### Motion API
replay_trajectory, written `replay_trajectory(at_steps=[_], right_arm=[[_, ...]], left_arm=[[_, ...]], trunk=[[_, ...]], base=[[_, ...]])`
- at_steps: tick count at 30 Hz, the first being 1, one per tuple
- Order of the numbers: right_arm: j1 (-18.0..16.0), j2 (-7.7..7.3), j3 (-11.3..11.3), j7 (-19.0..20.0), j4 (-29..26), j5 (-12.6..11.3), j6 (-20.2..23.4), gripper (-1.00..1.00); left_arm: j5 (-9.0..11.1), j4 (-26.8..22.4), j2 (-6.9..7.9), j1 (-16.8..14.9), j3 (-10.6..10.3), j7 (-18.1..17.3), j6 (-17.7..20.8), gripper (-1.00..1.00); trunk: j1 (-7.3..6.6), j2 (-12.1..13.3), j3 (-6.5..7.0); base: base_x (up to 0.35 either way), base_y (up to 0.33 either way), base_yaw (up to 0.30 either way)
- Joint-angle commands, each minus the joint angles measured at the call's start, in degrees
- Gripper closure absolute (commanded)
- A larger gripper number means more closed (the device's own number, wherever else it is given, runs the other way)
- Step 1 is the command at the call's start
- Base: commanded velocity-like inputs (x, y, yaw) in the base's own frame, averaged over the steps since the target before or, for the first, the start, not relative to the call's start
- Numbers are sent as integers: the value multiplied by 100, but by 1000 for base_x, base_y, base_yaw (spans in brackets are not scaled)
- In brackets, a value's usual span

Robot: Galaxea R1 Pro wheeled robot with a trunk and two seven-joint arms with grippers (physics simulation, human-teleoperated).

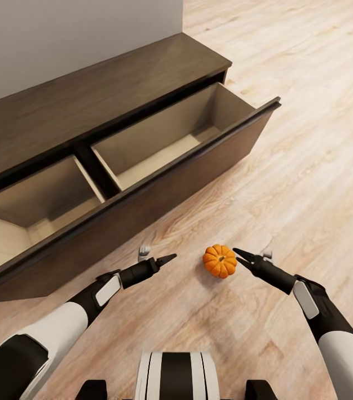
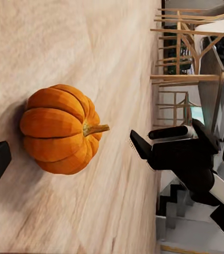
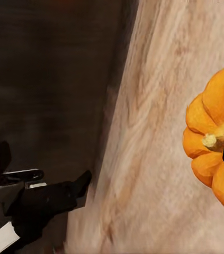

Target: Place each of the two pumpkins and all three candles from the living room inside a cabinet in the living room (use any cabinet), then make sure every cabinet is closed, and position the cauldron so it is next to a table in the living room.

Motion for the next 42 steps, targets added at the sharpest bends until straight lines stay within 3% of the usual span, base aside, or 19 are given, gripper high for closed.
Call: replay_trajectory(at_steps=[1,11,42], right_arm=[[0,3,0,-2,-74,0,4,-100],[0,0,-1,-62,-259,10,32,-100],[0,-13,-1,4,-497,-26,51,-100]], left_arm=[[0,1,3,0,6,-1,0,-100],[-18,2,-50,0,-20,6,15,-100],[-21,-57,-48,4,-11,-63,-1,-100]], trunk=[[2,-2,-23],[28,-15,-229],[108,-56,-680]], base=[[0,0,0],[0,0,-28],[0,0,-193]])
